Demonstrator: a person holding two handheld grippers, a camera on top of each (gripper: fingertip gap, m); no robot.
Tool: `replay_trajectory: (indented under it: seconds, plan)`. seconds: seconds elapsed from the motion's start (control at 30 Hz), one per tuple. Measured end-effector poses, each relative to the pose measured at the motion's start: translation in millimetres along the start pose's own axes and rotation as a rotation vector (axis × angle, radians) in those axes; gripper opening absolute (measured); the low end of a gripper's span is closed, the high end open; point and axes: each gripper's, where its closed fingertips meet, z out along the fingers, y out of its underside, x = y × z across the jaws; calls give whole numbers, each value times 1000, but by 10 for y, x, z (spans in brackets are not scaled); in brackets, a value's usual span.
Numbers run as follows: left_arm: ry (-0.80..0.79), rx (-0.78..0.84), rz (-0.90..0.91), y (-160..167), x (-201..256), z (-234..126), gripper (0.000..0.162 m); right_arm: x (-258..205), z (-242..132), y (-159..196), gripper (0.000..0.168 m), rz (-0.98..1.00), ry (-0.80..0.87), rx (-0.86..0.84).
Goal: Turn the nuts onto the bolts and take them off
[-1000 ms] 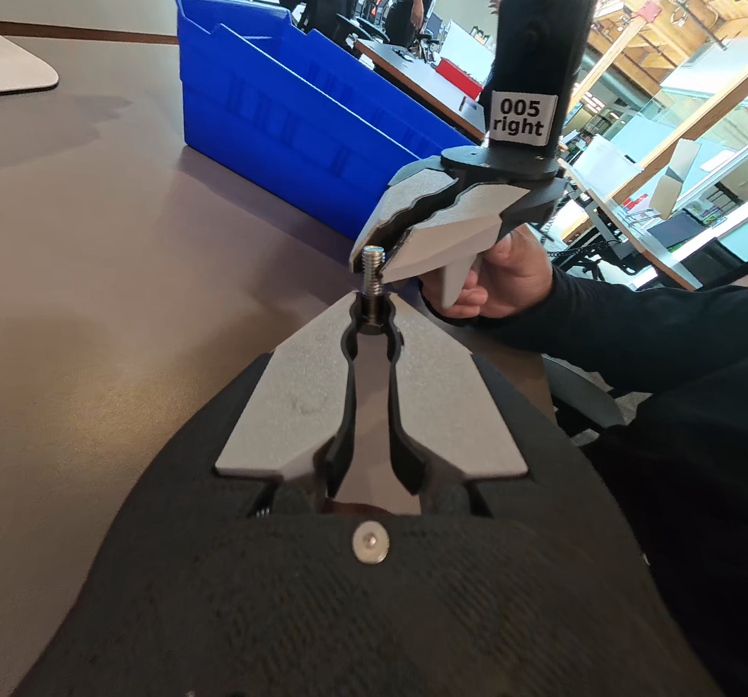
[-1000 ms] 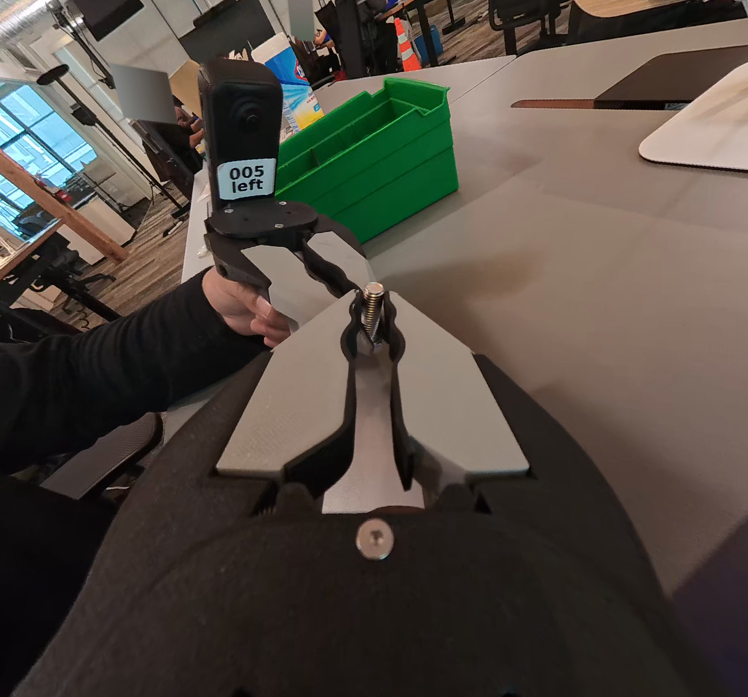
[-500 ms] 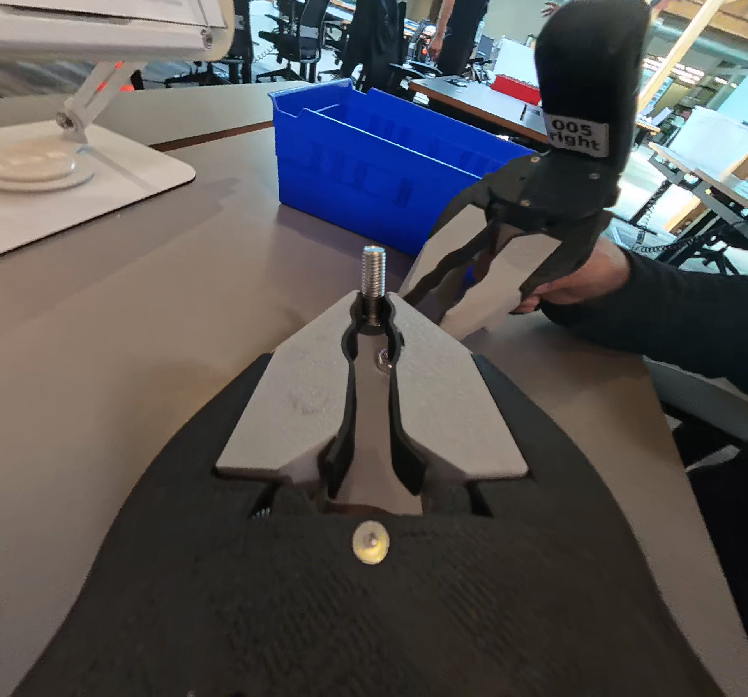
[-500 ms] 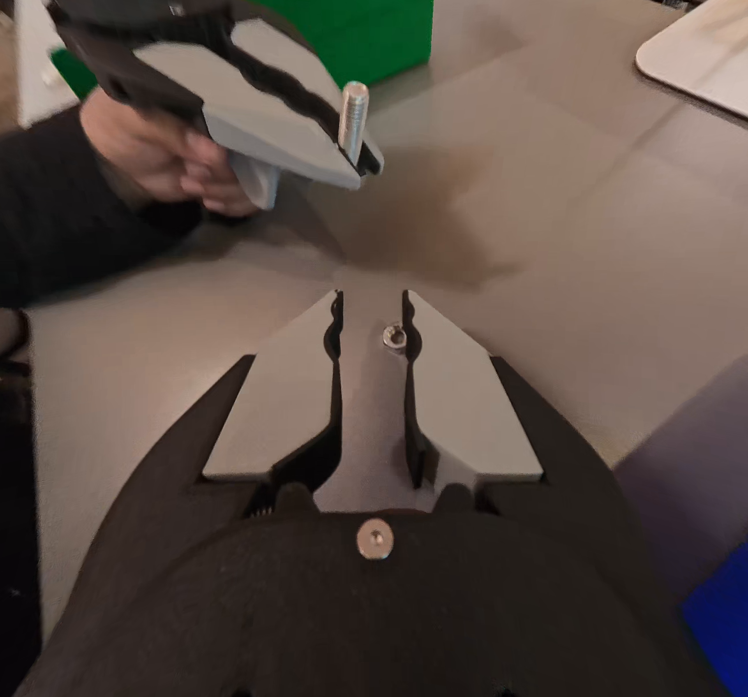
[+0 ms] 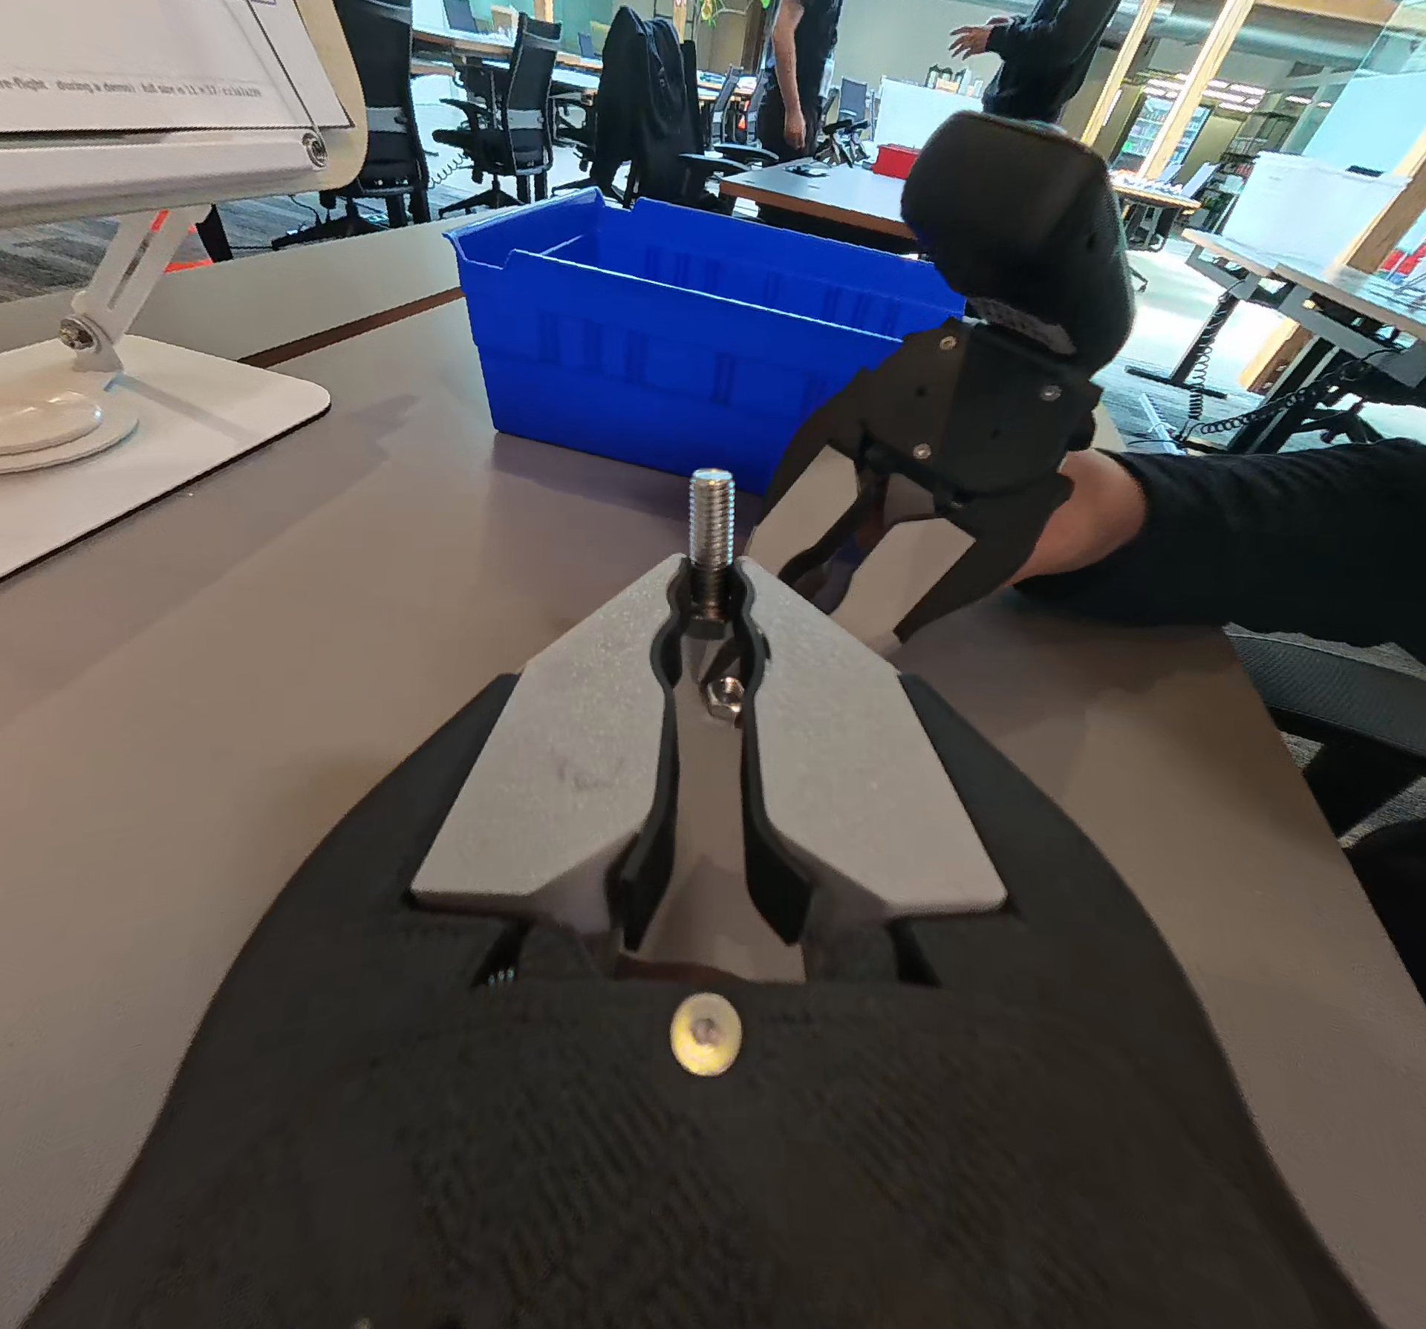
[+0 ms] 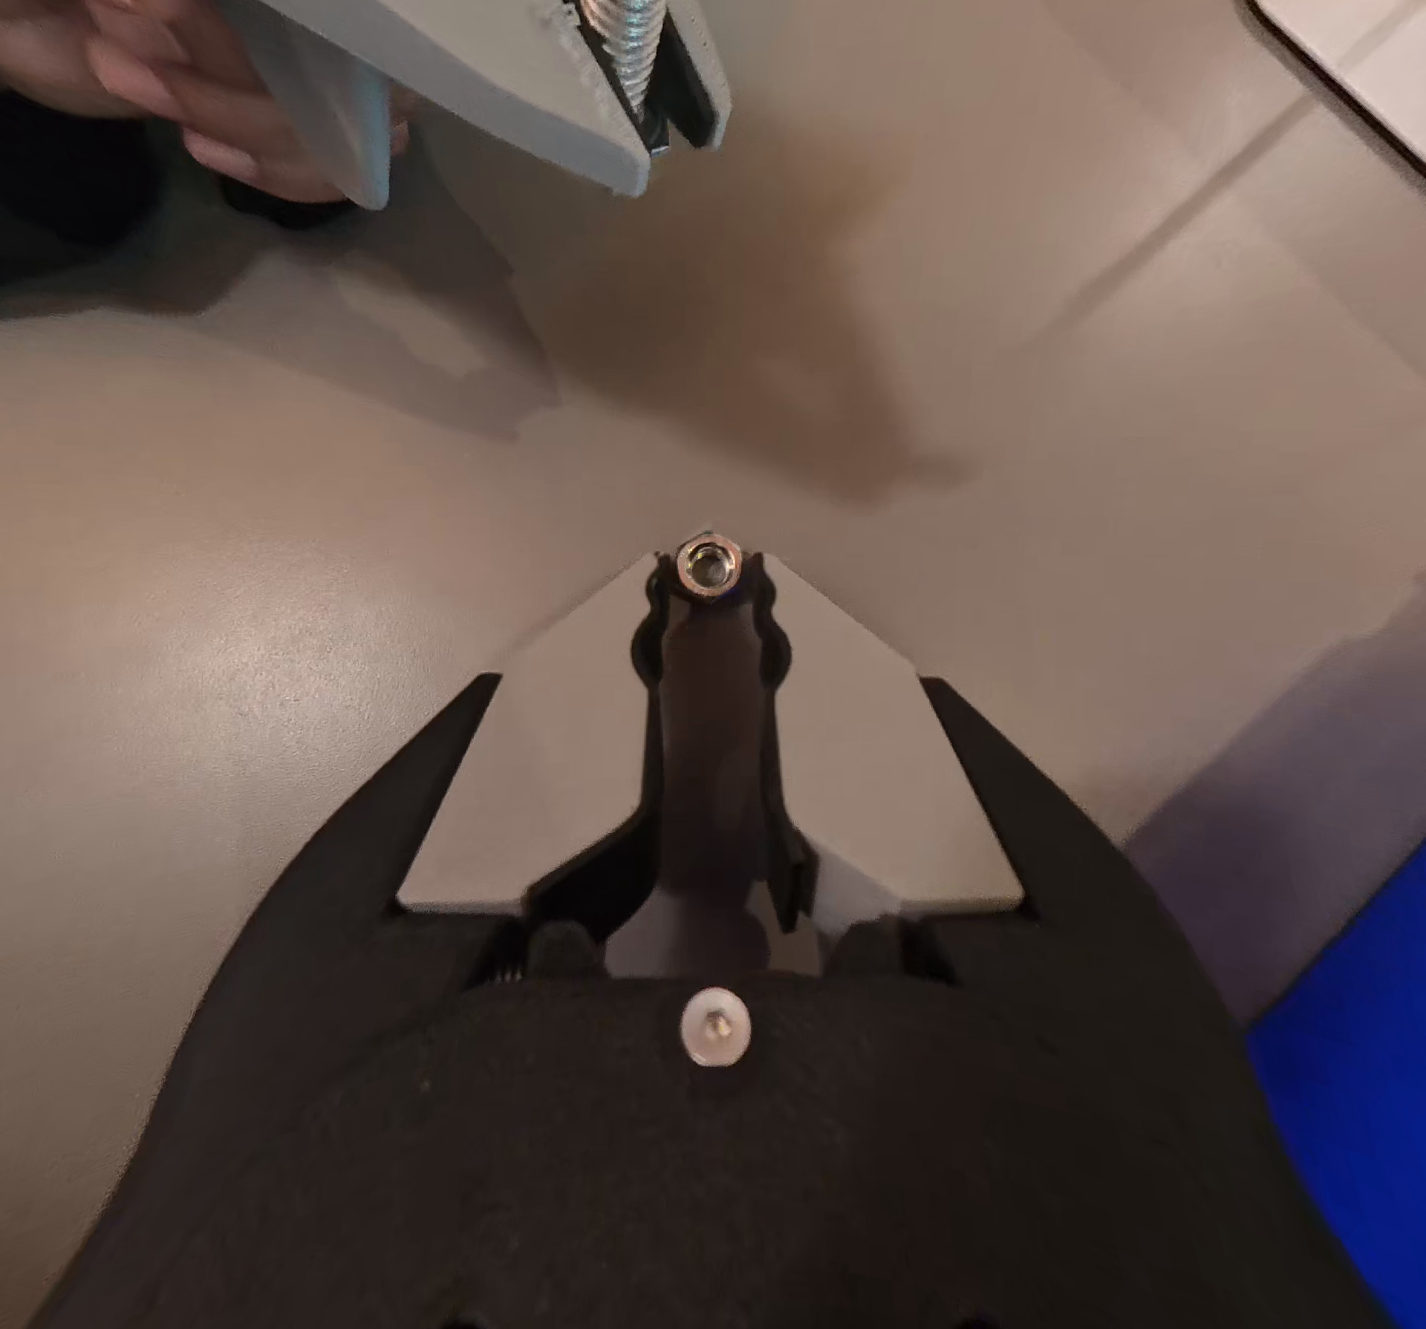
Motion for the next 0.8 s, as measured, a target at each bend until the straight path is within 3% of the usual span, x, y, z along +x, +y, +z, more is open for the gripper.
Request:
replay_trajectory:
  seconds: [0.23,0.47,0.63,0.8]
  plan:
    - [27,14,3,-18,33,-8,6,-39,-56,-104,14,2,-16,60]
    - [55,66,29,-95,84,-39,6,-285,-742,-607,14,-44,-79,233]
    - [49,73,78,-112,168,22,6,-271,-1161,-948,14,-74,-109,228]
    - [83,128,107,-214,289,2,6,-217,-1189,-1149,14,-128,-108,168]
